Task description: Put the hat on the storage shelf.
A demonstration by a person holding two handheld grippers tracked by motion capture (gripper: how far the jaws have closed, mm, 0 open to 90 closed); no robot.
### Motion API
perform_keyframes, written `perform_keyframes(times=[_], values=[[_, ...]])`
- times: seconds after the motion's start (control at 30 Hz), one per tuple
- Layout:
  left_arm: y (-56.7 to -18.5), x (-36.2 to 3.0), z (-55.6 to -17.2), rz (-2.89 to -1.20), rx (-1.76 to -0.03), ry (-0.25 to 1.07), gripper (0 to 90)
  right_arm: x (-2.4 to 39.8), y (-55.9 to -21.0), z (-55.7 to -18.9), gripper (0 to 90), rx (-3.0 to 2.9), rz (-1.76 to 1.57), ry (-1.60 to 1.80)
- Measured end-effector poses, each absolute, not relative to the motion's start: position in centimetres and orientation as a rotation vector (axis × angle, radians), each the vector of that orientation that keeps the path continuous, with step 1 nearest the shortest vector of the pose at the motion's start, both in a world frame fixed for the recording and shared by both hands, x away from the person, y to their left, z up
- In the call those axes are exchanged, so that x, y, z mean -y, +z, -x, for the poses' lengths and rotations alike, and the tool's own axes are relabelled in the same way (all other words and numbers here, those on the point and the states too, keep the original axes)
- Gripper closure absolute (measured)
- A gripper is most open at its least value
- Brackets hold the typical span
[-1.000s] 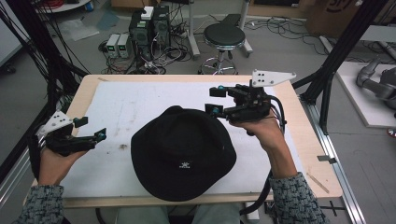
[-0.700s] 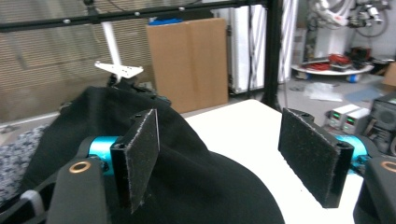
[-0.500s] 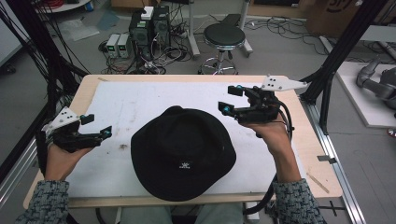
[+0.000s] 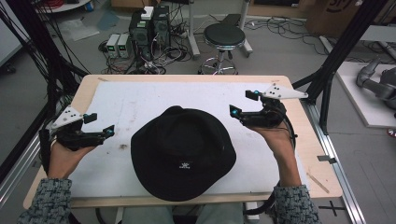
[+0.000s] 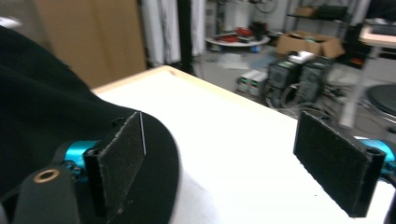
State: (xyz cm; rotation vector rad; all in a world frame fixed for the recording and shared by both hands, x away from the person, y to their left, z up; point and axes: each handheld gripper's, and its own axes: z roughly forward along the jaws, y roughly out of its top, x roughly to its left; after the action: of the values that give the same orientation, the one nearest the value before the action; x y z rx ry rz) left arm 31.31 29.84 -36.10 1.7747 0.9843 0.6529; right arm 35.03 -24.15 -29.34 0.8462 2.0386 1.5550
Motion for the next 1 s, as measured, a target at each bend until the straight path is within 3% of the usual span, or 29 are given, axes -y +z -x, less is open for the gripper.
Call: perform_keyframes(times=[0.5, 1.0], values=[[-36.5, -29.9, -31.5, -1.778, -1.001, 0.655, 17.2, 26.3, -33.4, -36.0, 12.4, -2.004, -1.104, 1.325], [-36.5, -30.0, -31.2, -1.774, -0.999, 0.667, 17.2, 25.5, -34.0, -36.1, 12.4, -2.042, -1.114, 1.301]])
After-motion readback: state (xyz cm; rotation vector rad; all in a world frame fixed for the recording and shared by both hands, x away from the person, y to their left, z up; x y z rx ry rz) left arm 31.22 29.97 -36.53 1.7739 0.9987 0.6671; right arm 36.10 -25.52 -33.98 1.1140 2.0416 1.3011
